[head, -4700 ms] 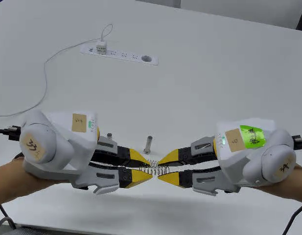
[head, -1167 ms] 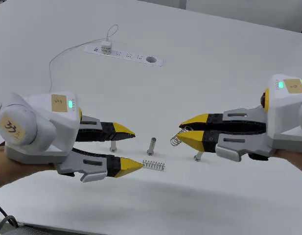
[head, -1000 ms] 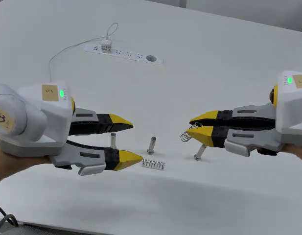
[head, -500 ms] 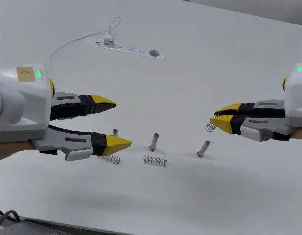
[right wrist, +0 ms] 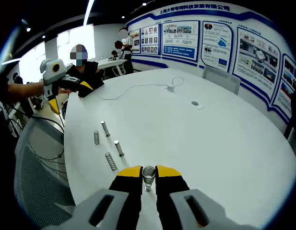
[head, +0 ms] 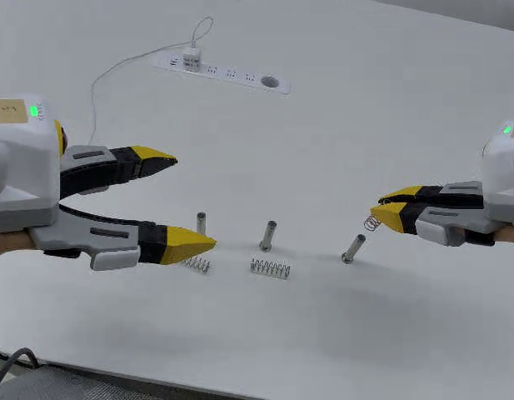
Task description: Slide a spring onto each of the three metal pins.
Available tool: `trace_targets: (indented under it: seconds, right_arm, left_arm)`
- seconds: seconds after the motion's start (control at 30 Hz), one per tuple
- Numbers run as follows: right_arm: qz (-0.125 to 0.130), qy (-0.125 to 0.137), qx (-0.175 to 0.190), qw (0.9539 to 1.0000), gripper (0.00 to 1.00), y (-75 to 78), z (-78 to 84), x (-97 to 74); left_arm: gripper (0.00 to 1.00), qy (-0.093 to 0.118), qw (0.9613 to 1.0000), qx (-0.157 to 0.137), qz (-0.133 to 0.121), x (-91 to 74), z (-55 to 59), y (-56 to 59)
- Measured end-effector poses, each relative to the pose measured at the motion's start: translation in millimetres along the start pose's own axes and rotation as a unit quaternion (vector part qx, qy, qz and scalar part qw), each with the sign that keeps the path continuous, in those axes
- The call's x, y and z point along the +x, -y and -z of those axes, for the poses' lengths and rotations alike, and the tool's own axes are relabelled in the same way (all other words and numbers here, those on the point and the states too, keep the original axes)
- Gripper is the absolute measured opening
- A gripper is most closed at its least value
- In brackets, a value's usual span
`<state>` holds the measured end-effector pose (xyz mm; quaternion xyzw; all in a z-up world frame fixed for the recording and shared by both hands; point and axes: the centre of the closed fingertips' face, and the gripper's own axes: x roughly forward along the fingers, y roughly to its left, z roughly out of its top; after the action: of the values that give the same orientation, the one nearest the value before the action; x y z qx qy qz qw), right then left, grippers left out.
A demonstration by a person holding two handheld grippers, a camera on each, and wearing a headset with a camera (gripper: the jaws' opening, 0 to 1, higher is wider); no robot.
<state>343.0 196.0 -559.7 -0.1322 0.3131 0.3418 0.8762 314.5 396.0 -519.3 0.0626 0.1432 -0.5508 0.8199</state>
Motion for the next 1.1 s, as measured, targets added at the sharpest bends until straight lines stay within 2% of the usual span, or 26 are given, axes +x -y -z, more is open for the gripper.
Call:
trace_targets:
  seconds: [0.3,0.6,0.9,1.1]
  right_arm:
    - [-0.001,-0.007,0.014,0.9999,0.11,-0.5,7.9,7.4]
    - [-0.004,-0.02,0.011,0.9997,0.11,-1.2,16.1,16.1]
    - [-0.002,-0.04,-0.001,0.9992,0.11,0.4,28.8,26.6]
    - [-0.002,-0.044,0.011,0.999,0.11,-0.7,36.3,32.5]
  left_arm:
    - [0.8,-0.011,0.9998,-0.015,-0.012,-4.4,7.5,-6.3]
    - [0.79,-0.021,0.9992,-0.029,-0.019,-9.4,17.8,-9.3]
    - [0.78,-0.021,0.9987,-0.039,-0.024,-12.5,20.7,-8.1]
    - [0.78,-0.019,0.9985,-0.046,-0.024,-12.2,20.4,-7.4]
